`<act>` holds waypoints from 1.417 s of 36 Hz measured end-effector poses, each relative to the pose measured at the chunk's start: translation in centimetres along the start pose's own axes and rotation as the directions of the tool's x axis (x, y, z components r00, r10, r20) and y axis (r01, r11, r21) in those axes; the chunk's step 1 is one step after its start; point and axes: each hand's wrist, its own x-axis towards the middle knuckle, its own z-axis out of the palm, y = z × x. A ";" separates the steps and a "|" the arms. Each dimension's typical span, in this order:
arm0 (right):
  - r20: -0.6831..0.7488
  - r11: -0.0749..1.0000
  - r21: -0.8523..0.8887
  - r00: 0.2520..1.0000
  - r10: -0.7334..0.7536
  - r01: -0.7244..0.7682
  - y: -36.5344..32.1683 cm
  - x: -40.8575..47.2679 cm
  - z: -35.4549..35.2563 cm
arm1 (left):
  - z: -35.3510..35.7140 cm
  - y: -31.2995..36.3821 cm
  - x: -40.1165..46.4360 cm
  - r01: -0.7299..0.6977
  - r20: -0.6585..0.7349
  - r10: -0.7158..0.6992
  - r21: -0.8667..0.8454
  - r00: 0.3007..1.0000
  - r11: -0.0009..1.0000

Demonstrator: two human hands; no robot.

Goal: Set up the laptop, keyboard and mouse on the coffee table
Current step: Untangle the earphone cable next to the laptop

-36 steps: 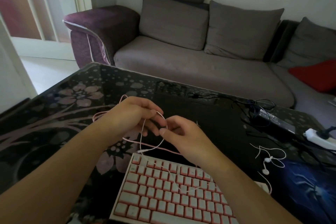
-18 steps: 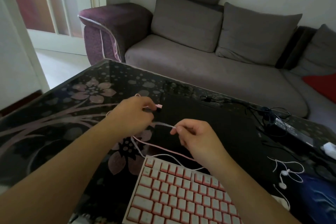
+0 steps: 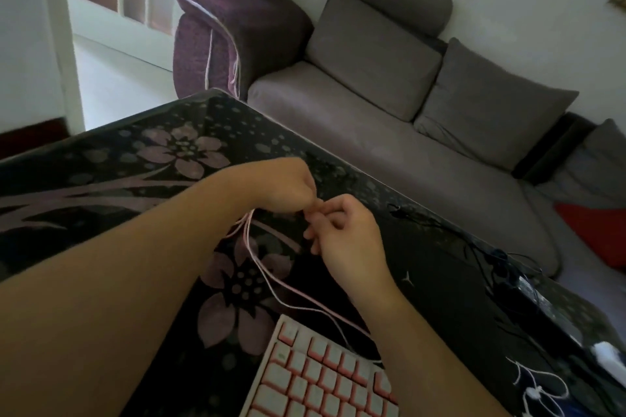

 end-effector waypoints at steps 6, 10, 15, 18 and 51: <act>-0.058 0.994 -0.100 0.998 -0.037 0.031 1.0 2.3 0.7 | 1.5 -2.3 2.2 -0.032 -0.057 0.027 -0.073 0.998 0.997; -0.086 0.979 -0.202 0.995 -0.050 0.031 2.2 3.3 0.6 | 2.1 -3.9 3.3 -0.039 -0.082 0.034 -0.064 0.996 0.997; -0.123 0.962 -0.271 0.990 -0.063 0.027 4.9 3.3 -0.4 | 2.4 -5.5 4.4 0.003 -0.234 -0.011 -0.034 0.972 0.999; -0.173 0.974 -0.223 0.982 -0.070 0.030 6.1 2.8 -0.7 | 3.0 -5.7 4.8 -0.001 -0.259 -0.004 -0.019 0.966 1.000; -0.203 0.995 -0.081 0.976 -0.077 0.061 7.0 3.4 -0.2 | 6.3 -5.8 8.7 0.136 -0.334 -0.068 0.185 0.940 0.973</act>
